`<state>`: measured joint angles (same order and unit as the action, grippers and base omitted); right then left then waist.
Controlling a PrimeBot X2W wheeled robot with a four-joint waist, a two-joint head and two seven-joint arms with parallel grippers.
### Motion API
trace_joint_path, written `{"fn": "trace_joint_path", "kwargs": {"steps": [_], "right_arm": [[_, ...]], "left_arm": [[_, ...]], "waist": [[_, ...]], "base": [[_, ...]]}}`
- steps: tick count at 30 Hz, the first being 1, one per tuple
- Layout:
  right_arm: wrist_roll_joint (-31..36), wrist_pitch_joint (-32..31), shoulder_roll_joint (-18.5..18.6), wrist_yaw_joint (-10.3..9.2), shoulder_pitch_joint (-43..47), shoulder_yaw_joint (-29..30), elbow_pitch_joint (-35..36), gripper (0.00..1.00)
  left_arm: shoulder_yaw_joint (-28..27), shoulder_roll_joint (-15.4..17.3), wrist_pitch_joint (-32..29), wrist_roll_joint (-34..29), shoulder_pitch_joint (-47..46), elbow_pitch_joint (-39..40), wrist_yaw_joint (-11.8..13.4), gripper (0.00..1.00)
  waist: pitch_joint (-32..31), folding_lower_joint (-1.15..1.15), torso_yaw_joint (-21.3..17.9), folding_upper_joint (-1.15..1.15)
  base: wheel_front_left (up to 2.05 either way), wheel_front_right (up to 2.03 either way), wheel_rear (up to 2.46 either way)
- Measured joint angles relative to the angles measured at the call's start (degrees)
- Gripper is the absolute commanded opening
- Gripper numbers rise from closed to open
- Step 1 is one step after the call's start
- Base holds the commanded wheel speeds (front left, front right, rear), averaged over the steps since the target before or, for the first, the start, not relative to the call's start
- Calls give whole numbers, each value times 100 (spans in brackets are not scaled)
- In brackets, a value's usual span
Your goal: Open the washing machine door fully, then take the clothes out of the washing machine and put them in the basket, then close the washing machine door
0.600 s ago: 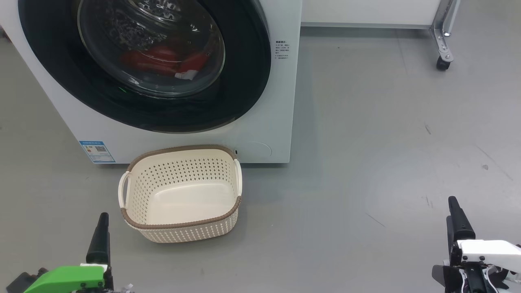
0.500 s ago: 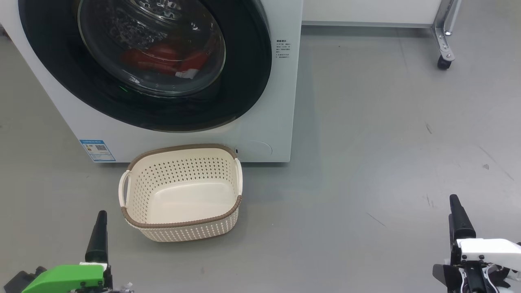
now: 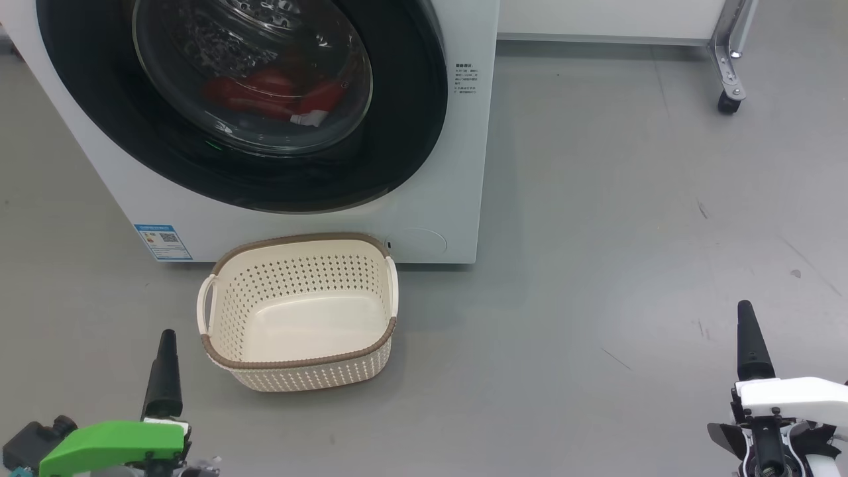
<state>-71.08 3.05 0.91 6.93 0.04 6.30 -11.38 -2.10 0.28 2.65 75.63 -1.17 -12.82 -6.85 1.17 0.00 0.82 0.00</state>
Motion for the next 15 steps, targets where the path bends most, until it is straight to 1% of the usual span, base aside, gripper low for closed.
{"fn": "trace_joint_path", "kwargs": {"steps": [4,11,15], "right_arm": [[307,83,9,-1,0,-20,44,100],[1166,227,60,-1,1,-189,125,100],[1585,290,98,-3,1,-282,158,100]], "left_arm": [[11,21,71,-388,0,47,-1,100],[29,43,237,-1181,0,187,2,100],[91,52,304,-1579,0,236,64,100]], "waist": [[-28,0,16,0],[-49,0,33,0],[-51,0,40,0]], "base": [[0,0,0],[0,0,0],[0,0,0]]}}
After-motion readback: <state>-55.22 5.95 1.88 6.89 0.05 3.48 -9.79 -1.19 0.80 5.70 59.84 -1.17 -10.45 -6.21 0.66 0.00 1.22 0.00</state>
